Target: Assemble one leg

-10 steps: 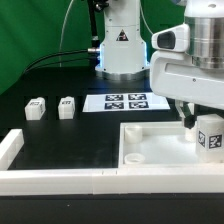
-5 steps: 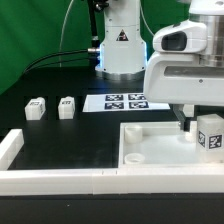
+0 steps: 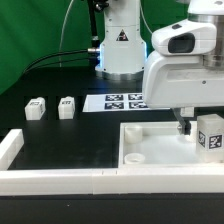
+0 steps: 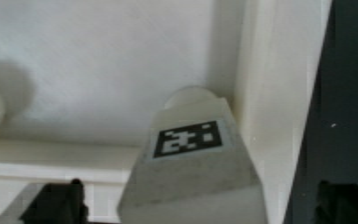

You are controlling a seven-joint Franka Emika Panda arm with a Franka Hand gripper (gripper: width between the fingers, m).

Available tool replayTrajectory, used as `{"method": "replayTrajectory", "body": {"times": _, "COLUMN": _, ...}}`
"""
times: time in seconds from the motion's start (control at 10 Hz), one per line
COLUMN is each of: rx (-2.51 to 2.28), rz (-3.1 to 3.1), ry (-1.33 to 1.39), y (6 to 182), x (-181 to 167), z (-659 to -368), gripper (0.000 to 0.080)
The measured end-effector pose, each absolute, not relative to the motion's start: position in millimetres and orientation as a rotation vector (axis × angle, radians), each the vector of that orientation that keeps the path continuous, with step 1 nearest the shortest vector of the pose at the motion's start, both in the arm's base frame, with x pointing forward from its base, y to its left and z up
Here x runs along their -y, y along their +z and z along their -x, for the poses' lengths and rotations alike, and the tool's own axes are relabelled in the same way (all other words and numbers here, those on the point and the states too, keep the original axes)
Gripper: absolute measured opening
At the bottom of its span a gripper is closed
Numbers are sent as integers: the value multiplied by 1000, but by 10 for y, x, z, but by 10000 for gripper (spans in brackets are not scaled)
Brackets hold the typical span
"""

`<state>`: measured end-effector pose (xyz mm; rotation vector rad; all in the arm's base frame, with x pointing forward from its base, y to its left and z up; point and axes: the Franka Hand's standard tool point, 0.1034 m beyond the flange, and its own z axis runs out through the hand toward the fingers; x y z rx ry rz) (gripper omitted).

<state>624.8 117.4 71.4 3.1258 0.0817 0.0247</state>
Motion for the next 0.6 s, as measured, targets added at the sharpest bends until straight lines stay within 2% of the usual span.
{"method": "replayTrajectory", "body": {"times": 0.1, "rx": -82, "rz": -3126, "ry": 25, "y": 714, "x": -1174, "z": -6248, "gripper": 601}}
{"method": "replayTrajectory", "body": {"times": 0.2, "rx": -82, "rz": -3126, "ry": 25, "y": 714, "x": -1174, "z": -6248, "gripper": 425}}
{"method": "replayTrajectory", "body": {"times": 0.3, "rx": -82, "rz": -3126, "ry": 25, "y": 714, "x": -1174, "z": -6248, "gripper": 425}}
{"method": "replayTrajectory", "body": {"times": 0.4, "rx": -82, "rz": -3126, "ry": 25, "y": 714, "x": -1174, "z": -6248, "gripper": 290}}
{"method": "replayTrajectory", "body": {"times": 0.6, "rx": -37, "rz": -3127, "ry": 25, "y": 714, "x": -1175, "z": -6248, "gripper": 290}}
